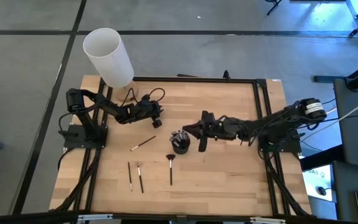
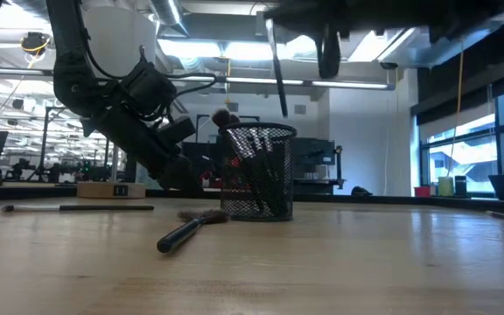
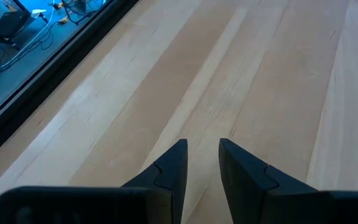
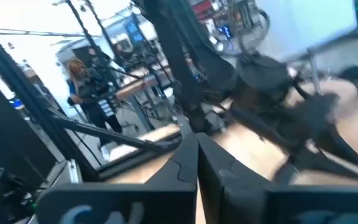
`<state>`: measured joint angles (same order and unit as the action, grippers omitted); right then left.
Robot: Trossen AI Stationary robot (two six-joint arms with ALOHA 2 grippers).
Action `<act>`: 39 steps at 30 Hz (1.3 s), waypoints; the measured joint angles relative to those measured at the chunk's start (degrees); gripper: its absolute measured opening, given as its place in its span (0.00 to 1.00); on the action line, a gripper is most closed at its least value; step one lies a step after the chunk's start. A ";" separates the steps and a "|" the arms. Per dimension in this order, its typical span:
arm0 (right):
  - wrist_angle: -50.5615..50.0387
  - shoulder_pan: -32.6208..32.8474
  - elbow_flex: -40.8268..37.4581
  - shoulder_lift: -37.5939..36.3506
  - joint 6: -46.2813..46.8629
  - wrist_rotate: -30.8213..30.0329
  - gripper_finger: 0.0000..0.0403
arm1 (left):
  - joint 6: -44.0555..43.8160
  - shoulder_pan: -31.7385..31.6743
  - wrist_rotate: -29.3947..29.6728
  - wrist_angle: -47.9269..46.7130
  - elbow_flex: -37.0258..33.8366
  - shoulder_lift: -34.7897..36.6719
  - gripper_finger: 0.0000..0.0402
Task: Pick & Place Makeup Brushes
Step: Put the eyeshadow brush into the makeup organizer
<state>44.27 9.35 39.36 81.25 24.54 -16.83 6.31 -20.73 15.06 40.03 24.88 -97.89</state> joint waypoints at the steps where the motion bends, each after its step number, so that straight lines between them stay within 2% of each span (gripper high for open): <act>1: -0.23 -0.23 -0.73 0.23 0.56 -0.11 0.00 | 0.00 0.00 0.01 0.00 0.00 0.00 0.22; 12: 6.40 -0.26 0.37 3.41 2.27 0.95 0.01 | 0.00 0.00 0.22 0.04 0.00 0.00 0.22; 16: 5.01 -0.24 0.82 3.98 2.38 1.89 0.01 | 0.02 0.00 0.19 0.04 0.00 0.00 0.22; 20: 2.47 -0.24 0.82 6.61 5.58 -0.14 0.02 | 0.00 0.00 0.21 0.04 0.00 0.00 0.22; 26: 0.48 -0.71 0.82 8.57 7.56 -0.46 0.11 | -0.44 0.00 0.23 0.02 0.00 0.00 0.22; 32: -7.73 -2.14 0.80 5.42 9.65 0.14 0.27 | -0.17 0.00 0.27 0.02 0.00 0.00 0.22; 35: -15.33 -2.97 0.80 1.95 8.19 -3.12 0.30 | -0.17 0.00 0.27 0.02 0.00 0.00 0.22; 37: -25.76 -3.94 1.07 -1.97 10.37 -7.07 0.30 | -0.15 0.00 0.28 0.02 0.00 0.00 0.22; 39: -43.22 -5.68 3.00 -5.86 17.89 -9.82 0.30 | -0.17 0.00 0.28 0.02 0.00 0.00 0.22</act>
<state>1.04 3.67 42.37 75.38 42.42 -26.65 6.13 -20.73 15.33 40.05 24.88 -97.89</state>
